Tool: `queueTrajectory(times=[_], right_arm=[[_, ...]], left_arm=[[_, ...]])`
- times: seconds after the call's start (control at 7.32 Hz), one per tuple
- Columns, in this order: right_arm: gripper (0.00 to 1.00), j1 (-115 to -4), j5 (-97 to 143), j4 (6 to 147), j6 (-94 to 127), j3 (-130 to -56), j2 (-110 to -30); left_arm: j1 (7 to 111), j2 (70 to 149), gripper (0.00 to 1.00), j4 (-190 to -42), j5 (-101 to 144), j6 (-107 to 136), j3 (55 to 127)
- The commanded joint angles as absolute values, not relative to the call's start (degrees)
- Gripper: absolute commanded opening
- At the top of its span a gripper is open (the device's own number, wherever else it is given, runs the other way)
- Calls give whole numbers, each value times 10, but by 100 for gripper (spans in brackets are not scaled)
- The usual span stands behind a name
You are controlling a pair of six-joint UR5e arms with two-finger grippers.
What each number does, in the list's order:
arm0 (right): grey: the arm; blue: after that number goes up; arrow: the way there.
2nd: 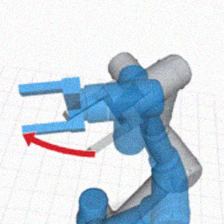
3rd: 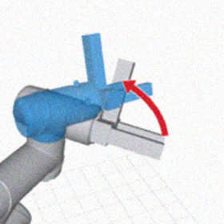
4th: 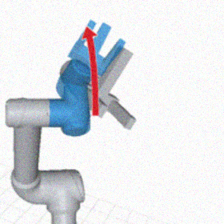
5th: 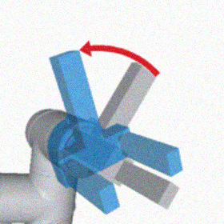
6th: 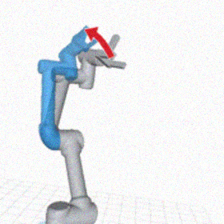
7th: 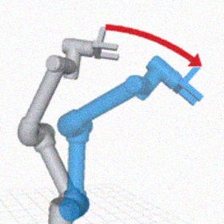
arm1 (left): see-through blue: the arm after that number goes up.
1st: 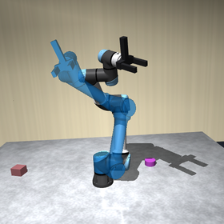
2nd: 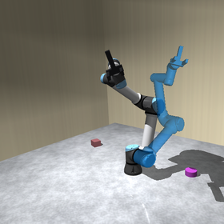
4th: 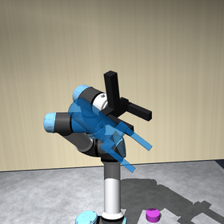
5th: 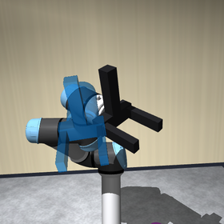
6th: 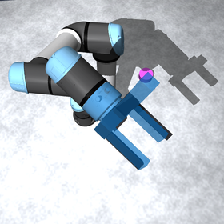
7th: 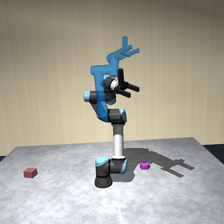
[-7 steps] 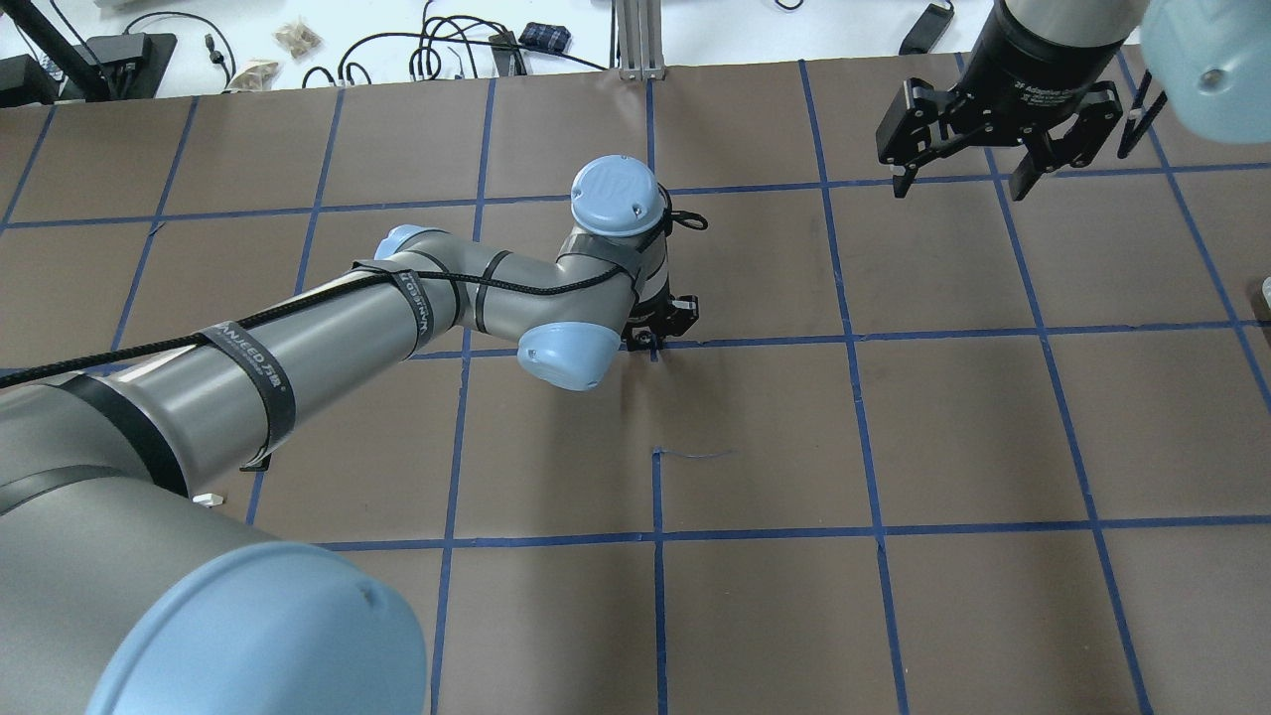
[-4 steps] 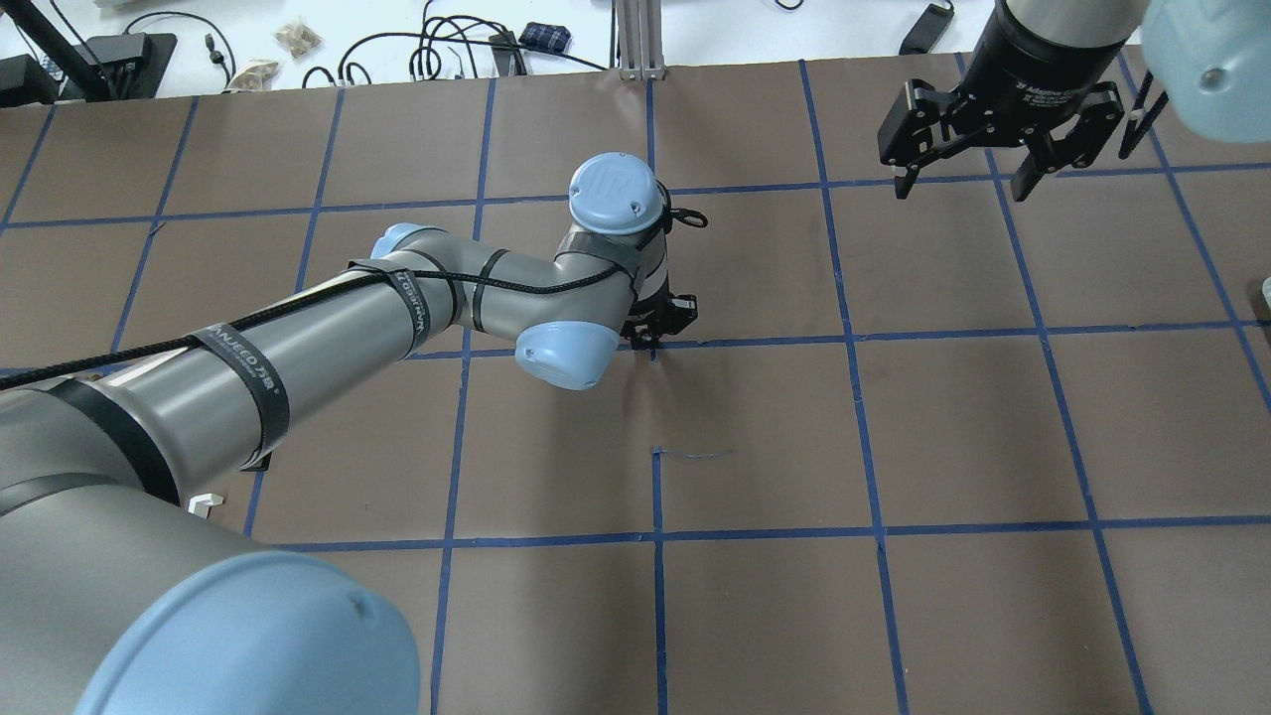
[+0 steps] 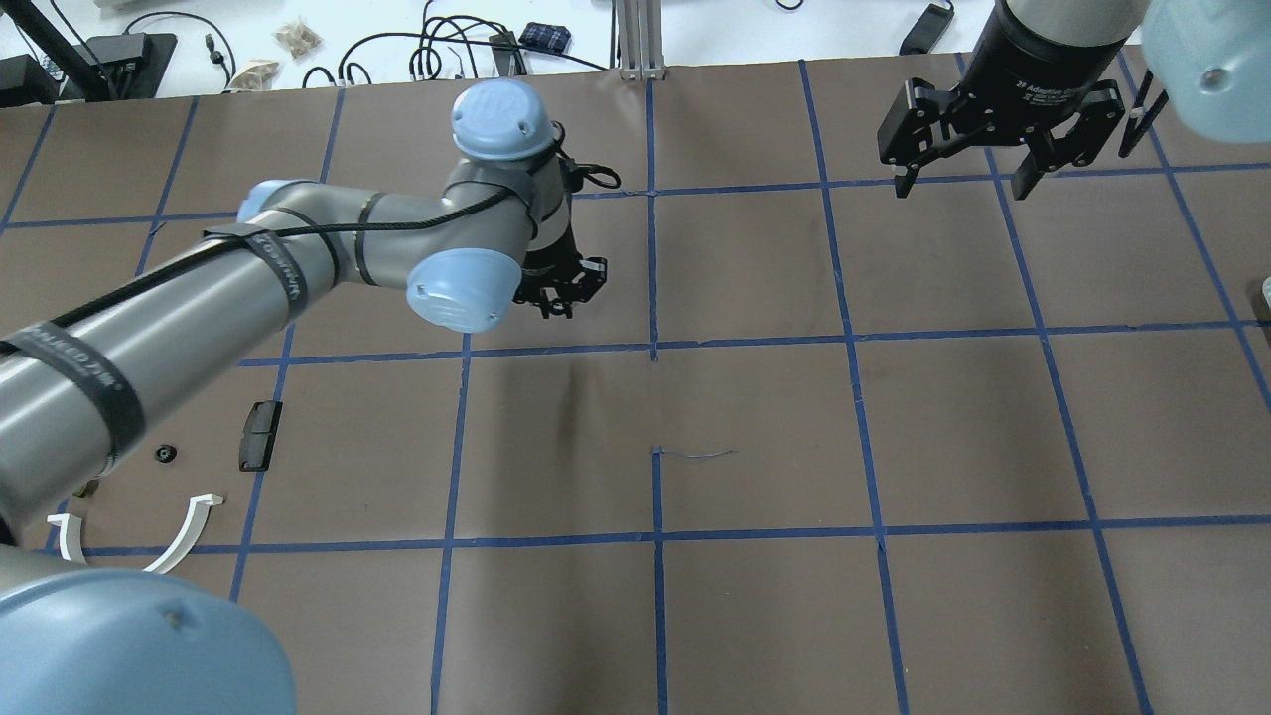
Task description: Place bearing gear from tray to pile
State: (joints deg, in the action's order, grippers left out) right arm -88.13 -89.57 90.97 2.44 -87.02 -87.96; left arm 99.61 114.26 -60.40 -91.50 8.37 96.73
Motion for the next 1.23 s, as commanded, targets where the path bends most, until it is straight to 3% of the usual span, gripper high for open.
queueTrajectory(times=[0.0, 0.41, 0.82, 1.09], right_arm=[[100, -882, -896, 911, 24, -870, -879], [100, -882, -915, 911, 25, -870, -879], [100, -882, -915, 911, 25, -870, -879], [100, -882, -916, 911, 25, -871, -878]], left_arm=[[871, 1079, 0, -671, -929, -68, 1003], [674, 1039, 0, -574, -926, -283, 1129], [543, 1032, 0, -572, -933, -420, 1136], [529, 1045, 0, -554, -933, -428, 1139]])
